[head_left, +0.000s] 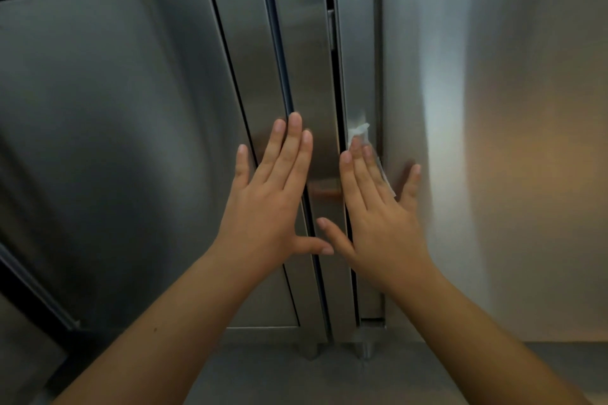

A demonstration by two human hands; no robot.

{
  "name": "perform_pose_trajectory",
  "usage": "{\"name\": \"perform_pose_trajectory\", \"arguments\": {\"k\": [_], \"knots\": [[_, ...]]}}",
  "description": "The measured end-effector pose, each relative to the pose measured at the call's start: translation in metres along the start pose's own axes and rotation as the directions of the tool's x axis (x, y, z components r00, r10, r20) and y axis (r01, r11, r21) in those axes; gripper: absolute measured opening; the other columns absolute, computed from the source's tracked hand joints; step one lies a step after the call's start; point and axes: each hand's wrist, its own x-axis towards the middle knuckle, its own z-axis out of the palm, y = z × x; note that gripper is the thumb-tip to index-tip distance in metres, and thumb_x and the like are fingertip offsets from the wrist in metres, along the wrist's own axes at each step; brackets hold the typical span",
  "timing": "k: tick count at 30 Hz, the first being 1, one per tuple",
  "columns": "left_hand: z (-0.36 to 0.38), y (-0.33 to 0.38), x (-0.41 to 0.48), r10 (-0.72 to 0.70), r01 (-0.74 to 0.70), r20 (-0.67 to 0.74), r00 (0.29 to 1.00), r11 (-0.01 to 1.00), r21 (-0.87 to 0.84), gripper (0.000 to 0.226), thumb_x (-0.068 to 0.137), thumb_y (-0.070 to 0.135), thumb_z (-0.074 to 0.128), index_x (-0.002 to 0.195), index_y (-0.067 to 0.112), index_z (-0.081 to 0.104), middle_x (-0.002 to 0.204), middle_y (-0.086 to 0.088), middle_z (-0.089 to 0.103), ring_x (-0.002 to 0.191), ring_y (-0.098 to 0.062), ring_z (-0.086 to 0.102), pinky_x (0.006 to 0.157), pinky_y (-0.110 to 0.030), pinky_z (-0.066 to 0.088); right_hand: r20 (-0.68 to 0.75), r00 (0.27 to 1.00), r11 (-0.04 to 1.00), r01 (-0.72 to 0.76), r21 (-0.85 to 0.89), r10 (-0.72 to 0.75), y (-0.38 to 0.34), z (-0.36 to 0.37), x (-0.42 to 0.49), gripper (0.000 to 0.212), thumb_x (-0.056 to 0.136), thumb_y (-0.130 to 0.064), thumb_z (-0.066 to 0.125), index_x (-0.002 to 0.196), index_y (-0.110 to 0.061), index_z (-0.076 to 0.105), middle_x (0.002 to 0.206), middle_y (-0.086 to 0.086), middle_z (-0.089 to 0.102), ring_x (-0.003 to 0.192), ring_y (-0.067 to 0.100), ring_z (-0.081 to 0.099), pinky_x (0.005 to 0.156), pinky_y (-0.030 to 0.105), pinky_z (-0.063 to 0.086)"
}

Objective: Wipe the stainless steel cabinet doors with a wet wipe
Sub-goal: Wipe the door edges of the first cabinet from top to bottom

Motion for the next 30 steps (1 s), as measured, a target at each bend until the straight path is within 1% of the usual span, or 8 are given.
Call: {"name": "perform_pose_trajectory", "arguments": {"k": [8,12,13,17,22,24,26,30], "knots": [[0.022,0.012,-0.019,-0.011,0.012,0.046,0.999,1.000,-0.023,0.127,0.050,0.077,0.045,0.137,0.018,-0.027,0.144,0.000,-0.038,0.135,-0.016,-0.033,0.102,-0.039,-0.027,0.042,0.999,1.000,-0.006,0.031,0.005,-0.002,0.021,-0.036,0.070,0.088,-0.048,0.032,0.141,-0.002,0.028,0.147,0.016,0.032,0.135,0.029,0.030,0.101,0.064,0.007],[0.033,0.018,-0.028,-0.010,0.008,0.082,0.997,1.000,0.015,0.127,0.049,0.076,0.046,0.143,0.014,-0.014,0.149,-0.004,-0.024,0.139,-0.023,-0.021,0.106,-0.047,-0.015,0.057,0.998,0.999,-0.006,0.031,0.004,-0.002,0.026,-0.042,0.069,0.089,-0.048,0.031,0.142,-0.003,0.026,0.149,0.015,0.028,0.137,0.028,0.025,0.102,0.063,0.007],[0.035,0.019,-0.031,-0.011,0.010,0.101,0.995,1.000,0.011,0.127,0.049,0.076,0.046,0.143,0.014,-0.013,0.150,-0.004,-0.024,0.139,-0.024,-0.021,0.106,-0.048,-0.015,0.058,0.998,0.999,-0.008,0.039,0.006,-0.002,0.027,-0.042,0.069,0.090,-0.048,0.031,0.142,-0.003,0.025,0.149,0.015,0.028,0.137,0.028,0.025,0.102,0.063,0.006],[0.047,0.021,-0.043,-0.016,0.016,0.145,0.989,1.000,-0.002,0.126,0.052,0.078,0.043,0.138,0.019,-0.026,0.145,0.001,-0.037,0.134,-0.018,-0.034,0.101,-0.043,-0.027,0.068,0.998,0.996,-0.019,0.082,0.014,-0.003,0.031,-0.047,0.069,0.091,-0.048,0.030,0.143,-0.004,0.021,0.151,0.014,0.023,0.139,0.028,0.023,0.104,0.061,0.004],[0.062,0.026,-0.059,-0.020,0.026,0.196,0.980,0.999,-0.029,0.125,0.055,0.078,0.049,0.138,0.021,-0.024,0.145,0.005,-0.036,0.134,-0.019,-0.034,0.099,-0.044,-0.028,0.091,0.996,0.993,-0.036,0.113,0.026,-0.006,0.042,-0.067,0.069,0.090,-0.046,0.033,0.143,-0.004,0.019,0.151,0.013,0.017,0.139,0.028,0.020,0.104,0.061,0.004],[0.065,0.029,-0.060,-0.025,0.032,0.196,0.980,0.999,-0.033,0.125,0.053,0.074,0.055,0.143,0.016,-0.008,0.150,0.001,-0.021,0.138,-0.027,-0.020,0.103,-0.051,-0.016,0.097,0.995,0.992,-0.035,0.121,0.023,-0.007,0.047,-0.076,0.069,0.089,-0.045,0.034,0.143,-0.004,0.019,0.150,0.012,0.017,0.138,0.028,0.020,0.103,0.061,0.004],[0.067,0.032,-0.060,-0.030,0.040,0.164,0.986,0.997,-0.059,0.122,0.050,0.072,0.055,0.144,0.011,0.008,0.150,-0.003,-0.006,0.138,-0.033,-0.006,0.102,-0.057,-0.003,0.108,0.994,0.992,-0.029,0.119,0.016,-0.005,0.053,-0.083,0.069,0.089,-0.045,0.033,0.143,-0.005,0.020,0.150,0.012,0.016,0.138,0.027,0.020,0.102,0.062,0.005],[0.075,0.033,-0.063,-0.027,0.038,0.159,0.987,0.997,-0.069,0.121,0.051,0.074,0.047,0.142,0.016,-0.007,0.149,0.000,-0.019,0.137,-0.027,-0.020,0.103,-0.051,-0.014,0.129,0.992,0.993,-0.017,0.118,0.002,-0.004,0.061,-0.097,0.071,0.088,-0.046,0.034,0.144,-0.005,0.019,0.150,0.011,0.017,0.138,0.026,0.021,0.101,0.063,0.007]]}}
